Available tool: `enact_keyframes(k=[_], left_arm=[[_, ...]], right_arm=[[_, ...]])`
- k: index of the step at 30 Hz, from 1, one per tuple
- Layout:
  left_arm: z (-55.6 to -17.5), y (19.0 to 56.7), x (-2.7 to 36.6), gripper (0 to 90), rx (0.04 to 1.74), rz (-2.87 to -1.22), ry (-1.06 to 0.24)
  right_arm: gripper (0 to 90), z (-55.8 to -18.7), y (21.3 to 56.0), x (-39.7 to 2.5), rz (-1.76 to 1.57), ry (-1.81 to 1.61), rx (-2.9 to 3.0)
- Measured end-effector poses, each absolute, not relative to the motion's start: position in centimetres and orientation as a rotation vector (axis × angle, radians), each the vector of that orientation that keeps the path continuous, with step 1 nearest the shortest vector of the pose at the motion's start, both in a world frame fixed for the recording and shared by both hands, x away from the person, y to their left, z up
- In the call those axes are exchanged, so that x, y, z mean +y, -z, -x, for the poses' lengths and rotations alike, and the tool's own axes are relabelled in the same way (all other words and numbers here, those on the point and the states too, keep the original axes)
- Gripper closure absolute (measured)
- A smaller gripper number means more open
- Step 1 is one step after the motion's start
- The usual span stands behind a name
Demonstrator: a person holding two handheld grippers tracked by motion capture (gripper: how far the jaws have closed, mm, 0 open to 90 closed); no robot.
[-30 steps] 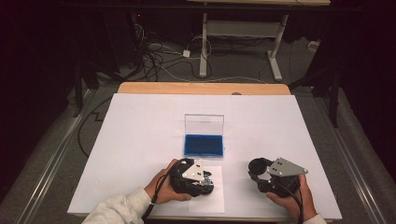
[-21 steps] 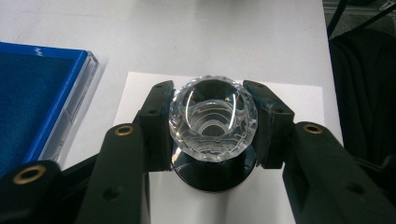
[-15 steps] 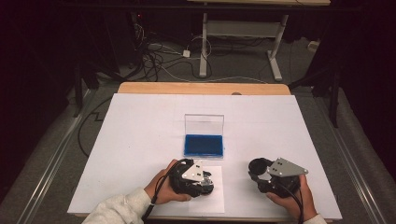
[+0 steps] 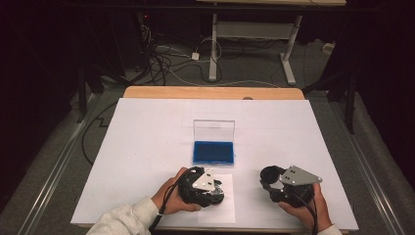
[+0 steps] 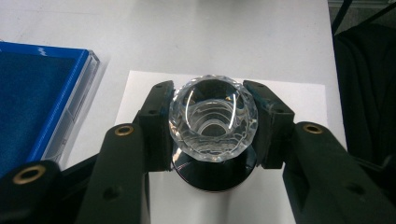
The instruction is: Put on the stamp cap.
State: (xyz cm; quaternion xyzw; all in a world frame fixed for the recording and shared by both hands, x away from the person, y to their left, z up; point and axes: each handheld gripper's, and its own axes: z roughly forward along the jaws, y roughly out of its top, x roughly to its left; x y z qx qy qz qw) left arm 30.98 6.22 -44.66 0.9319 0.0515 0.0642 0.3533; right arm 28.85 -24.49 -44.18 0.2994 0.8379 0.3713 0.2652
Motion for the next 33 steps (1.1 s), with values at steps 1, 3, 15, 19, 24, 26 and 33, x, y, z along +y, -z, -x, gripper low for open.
enact_keyframes(k=[1,3,15,19,24,26,33], left_arm=[[-30.98,44.65,6.19,54.5,0.134,-2.411,-0.167],[-31.00,44.63,6.18,54.5,0.135,-2.414,-0.166],[-31.02,44.67,6.16,54.5,0.140,-2.415,-0.161],[-31.01,44.64,6.14,54.5,0.138,-2.419,-0.163],[-31.01,44.66,6.14,54.5,0.140,-2.419,-0.164],[-31.00,44.67,6.16,54.5,0.143,-2.417,-0.162],[-31.09,44.66,6.18,54.4,0.143,-2.418,-0.154]], right_arm=[[38.6,-28.85,44.19,-24.50,-0.809,-1.004,2.265],[38.6,-28.87,44.18,-24.50,-0.805,-1.005,2.265],[38.7,-28.87,44.18,-24.45,-0.803,-1.005,2.265],[38.7,-28.88,44.17,-24.50,-0.803,-1.007,2.267],[38.7,-28.85,44.20,-24.48,-0.807,-1.005,2.268],[38.6,-28.87,44.21,-24.47,-0.807,-1.008,2.271],[38.6,-28.88,44.25,-24.49,-0.805,-1.015,2.274]])
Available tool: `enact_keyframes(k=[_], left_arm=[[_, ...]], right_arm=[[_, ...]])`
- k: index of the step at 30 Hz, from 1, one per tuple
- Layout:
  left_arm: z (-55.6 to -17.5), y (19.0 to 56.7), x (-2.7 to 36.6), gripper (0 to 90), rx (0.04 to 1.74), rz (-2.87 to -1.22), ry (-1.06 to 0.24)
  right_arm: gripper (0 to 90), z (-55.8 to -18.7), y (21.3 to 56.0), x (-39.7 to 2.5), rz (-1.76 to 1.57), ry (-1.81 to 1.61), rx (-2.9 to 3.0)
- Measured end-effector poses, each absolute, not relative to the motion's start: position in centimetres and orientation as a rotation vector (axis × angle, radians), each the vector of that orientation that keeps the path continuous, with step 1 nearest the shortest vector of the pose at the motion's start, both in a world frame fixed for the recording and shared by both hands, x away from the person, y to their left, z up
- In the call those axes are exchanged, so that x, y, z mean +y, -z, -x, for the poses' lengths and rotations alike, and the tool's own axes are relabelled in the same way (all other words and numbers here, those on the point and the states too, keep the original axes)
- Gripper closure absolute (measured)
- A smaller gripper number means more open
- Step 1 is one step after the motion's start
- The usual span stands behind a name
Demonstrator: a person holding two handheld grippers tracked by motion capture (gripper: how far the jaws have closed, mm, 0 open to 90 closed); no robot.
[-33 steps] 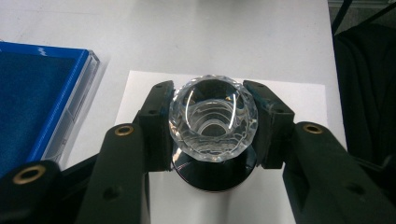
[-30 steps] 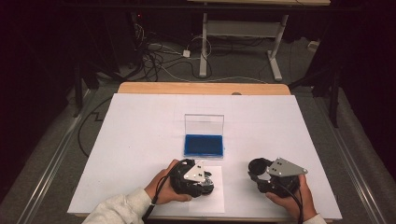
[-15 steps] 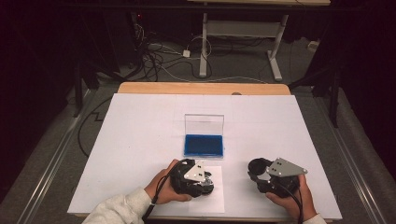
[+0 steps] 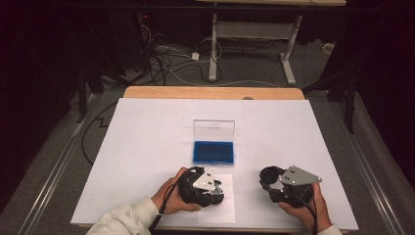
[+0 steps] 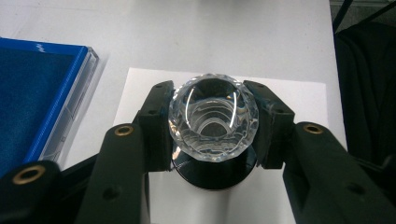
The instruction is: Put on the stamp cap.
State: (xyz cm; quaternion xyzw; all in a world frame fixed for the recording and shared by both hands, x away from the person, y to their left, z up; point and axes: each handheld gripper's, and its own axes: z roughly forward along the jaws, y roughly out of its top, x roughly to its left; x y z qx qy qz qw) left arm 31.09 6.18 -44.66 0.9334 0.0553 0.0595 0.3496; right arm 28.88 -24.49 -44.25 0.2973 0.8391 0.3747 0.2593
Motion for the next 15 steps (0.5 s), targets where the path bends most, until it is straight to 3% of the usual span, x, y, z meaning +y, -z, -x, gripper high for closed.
enact_keyframes(k=[15], left_arm=[[-31.06,44.56,6.11,54.5,0.149,-2.425,-0.156]], right_arm=[[38.6,-28.89,44.35,-24.39,-0.798,-1.018,2.282]])
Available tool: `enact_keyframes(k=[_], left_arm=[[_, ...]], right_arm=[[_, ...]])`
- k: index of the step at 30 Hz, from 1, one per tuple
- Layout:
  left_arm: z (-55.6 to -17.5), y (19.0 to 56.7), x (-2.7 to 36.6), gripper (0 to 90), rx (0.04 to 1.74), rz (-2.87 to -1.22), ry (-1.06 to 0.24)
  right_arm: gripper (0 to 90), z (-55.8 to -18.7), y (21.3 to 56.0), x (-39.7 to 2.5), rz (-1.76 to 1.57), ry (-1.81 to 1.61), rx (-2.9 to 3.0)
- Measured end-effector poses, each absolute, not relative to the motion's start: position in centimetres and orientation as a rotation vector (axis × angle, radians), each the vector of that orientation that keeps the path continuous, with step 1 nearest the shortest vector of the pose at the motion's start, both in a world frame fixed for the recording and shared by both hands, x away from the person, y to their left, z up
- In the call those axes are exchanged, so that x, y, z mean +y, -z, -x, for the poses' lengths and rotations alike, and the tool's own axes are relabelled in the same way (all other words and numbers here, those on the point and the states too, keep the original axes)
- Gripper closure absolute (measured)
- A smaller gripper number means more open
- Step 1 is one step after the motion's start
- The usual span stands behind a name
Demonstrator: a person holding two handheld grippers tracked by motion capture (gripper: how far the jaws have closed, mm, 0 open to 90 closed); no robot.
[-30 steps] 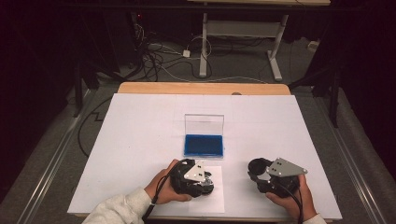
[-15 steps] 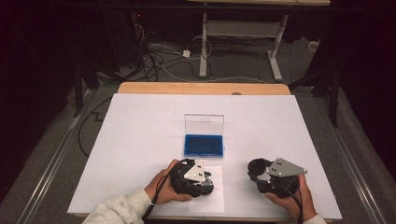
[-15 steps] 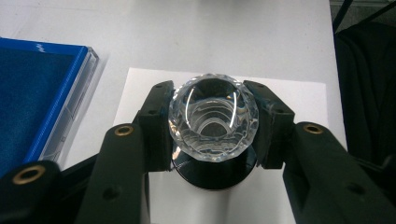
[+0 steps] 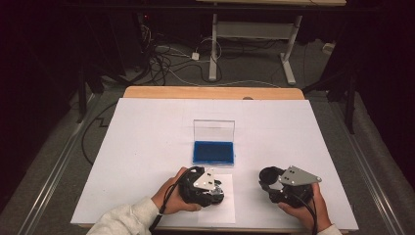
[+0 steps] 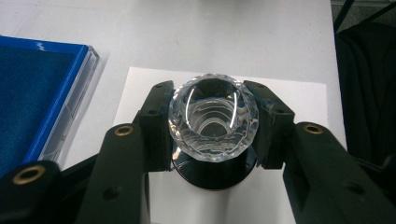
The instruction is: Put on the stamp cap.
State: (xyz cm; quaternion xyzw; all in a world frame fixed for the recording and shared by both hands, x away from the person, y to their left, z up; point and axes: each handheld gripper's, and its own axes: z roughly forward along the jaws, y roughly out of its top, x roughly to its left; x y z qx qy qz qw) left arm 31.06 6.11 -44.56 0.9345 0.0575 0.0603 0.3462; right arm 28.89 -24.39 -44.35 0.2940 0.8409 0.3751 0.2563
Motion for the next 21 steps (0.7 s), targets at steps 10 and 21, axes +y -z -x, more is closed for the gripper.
enact_keyframes(k=[10,21], left_arm=[[-31.2,44.2,6.1,54.5,0.168,-2.411,-0.149],[-31.2,42.3,7.2,54.5,0.188,-2.341,-0.178]], right_arm=[[38.6,-28.9,44.3,-24.6,-0.799,-1.022,2.277],[38.6,-28.9,44.2,-24.7,-0.803,-1.024,2.268]])
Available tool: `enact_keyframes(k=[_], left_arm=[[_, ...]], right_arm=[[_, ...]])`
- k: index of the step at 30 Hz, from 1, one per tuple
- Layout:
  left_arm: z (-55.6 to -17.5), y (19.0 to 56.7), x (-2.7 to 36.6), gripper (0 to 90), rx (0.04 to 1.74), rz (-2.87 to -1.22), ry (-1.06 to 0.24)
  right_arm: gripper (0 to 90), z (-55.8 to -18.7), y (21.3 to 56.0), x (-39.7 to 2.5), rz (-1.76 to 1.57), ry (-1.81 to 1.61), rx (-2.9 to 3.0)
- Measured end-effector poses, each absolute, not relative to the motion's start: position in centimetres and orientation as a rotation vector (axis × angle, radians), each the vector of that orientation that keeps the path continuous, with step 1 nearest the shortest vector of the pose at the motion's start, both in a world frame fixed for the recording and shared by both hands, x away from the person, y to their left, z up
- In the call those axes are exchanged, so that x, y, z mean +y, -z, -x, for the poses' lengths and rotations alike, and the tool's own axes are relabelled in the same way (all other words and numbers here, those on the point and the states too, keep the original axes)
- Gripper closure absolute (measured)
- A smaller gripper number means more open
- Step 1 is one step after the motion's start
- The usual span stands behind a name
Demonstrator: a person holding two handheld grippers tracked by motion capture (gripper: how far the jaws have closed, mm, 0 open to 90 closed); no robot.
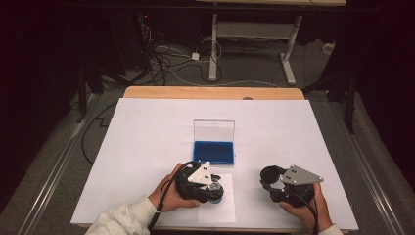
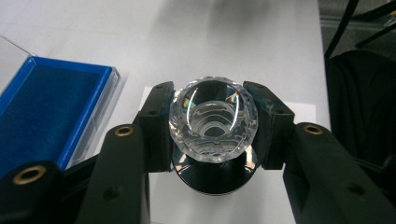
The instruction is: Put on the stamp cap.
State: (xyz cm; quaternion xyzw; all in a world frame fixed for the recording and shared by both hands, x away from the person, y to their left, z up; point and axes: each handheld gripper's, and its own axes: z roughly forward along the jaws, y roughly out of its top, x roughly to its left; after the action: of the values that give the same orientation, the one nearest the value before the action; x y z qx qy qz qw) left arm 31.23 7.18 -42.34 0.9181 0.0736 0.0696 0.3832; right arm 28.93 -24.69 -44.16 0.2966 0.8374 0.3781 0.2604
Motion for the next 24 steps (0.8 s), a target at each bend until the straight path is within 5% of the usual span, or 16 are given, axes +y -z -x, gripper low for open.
enact_keyframes(k=[24], left_arm=[[-32.4,39.5,11.0,54.6,0.285,-2.242,-0.302]], right_arm=[[38.6,-29.4,44.1,-24.8,-0.818,-1.044,2.260]])
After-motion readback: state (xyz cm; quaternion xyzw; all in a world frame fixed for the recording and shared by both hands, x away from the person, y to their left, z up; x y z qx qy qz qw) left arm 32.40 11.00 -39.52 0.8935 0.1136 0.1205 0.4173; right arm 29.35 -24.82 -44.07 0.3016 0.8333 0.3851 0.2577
